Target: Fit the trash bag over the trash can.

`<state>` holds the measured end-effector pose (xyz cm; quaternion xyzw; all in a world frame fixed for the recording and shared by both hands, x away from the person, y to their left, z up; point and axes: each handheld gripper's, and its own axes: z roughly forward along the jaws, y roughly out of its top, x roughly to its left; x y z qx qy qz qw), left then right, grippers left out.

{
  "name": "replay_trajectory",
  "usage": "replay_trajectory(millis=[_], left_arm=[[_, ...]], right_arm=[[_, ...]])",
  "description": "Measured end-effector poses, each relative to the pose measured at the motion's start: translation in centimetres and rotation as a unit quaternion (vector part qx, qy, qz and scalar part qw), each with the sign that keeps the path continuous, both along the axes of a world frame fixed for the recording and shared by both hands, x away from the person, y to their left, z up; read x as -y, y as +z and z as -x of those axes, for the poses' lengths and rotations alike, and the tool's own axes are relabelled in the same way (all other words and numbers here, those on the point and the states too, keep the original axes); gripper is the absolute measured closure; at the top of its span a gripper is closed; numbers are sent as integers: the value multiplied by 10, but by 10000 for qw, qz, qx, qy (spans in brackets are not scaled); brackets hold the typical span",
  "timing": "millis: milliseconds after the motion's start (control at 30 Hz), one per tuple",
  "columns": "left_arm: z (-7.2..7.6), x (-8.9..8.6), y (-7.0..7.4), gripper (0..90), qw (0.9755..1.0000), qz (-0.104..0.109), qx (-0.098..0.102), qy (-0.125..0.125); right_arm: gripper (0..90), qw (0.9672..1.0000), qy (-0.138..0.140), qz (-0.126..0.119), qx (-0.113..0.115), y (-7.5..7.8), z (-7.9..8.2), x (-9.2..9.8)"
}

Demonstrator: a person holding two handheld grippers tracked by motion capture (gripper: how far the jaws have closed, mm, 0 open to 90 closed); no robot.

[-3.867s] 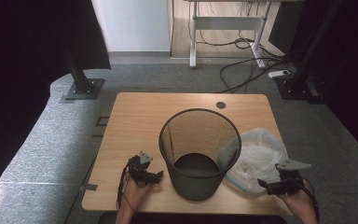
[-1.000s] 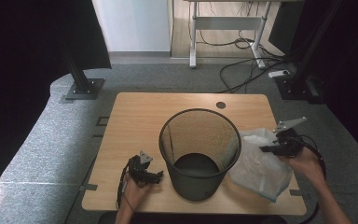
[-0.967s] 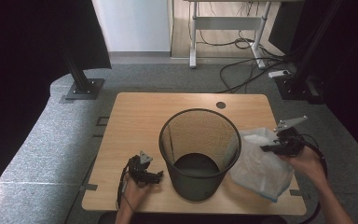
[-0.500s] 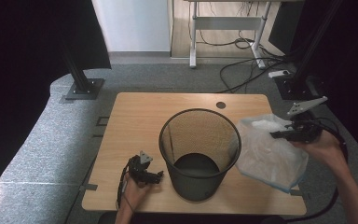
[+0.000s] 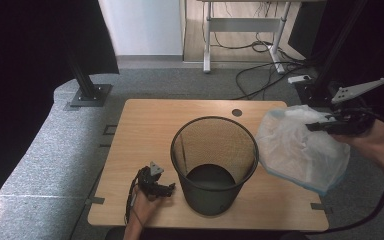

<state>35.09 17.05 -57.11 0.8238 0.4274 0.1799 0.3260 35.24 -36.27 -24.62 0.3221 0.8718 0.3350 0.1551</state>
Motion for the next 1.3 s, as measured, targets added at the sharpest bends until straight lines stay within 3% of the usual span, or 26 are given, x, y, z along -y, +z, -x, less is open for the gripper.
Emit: replay_trajectory(millis=[267, 600, 933, 1300], left_arm=[[0, 0, 0, 0, 10000, -2, 2, -1], [0, 0, 0, 0, 10000, 0, 0, -3], [0, 0, 0, 0, 10000, -1, -2, -12], [0, 0, 0, 0, 10000, -2, -1, -41]], right_arm=[[804, 9998, -42, -115, 184, 36, 8, 3], [804, 9993, 11, -113, 349, 72, 15, -10], [804, 9980, 382, -248, 427, 99, 20, -44], [803, 9940, 959, -348, 395, 110, 18, -96]])
